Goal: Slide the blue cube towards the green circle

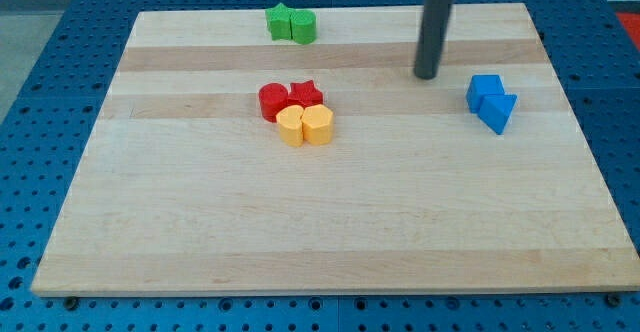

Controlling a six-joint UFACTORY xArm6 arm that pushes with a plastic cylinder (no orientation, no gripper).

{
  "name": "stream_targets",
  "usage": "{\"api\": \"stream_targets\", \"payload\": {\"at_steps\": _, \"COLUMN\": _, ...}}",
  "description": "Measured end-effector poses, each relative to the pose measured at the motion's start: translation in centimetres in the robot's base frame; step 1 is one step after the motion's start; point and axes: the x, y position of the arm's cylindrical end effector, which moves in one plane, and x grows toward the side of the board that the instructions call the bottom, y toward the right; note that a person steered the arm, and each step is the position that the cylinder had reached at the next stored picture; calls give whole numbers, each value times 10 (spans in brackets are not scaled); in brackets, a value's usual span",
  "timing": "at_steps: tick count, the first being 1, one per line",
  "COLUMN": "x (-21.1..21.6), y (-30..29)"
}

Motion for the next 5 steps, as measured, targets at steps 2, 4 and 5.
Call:
{"api": "stream_targets", "payload": {"at_steps": 2, "x": 23, "y": 162}}
{"api": "stream_targets", "payload": {"at_steps": 4, "x": 81, "y": 191}}
{"api": "stream_targets", "payload": {"at_steps": 5, "x": 100, "y": 176}}
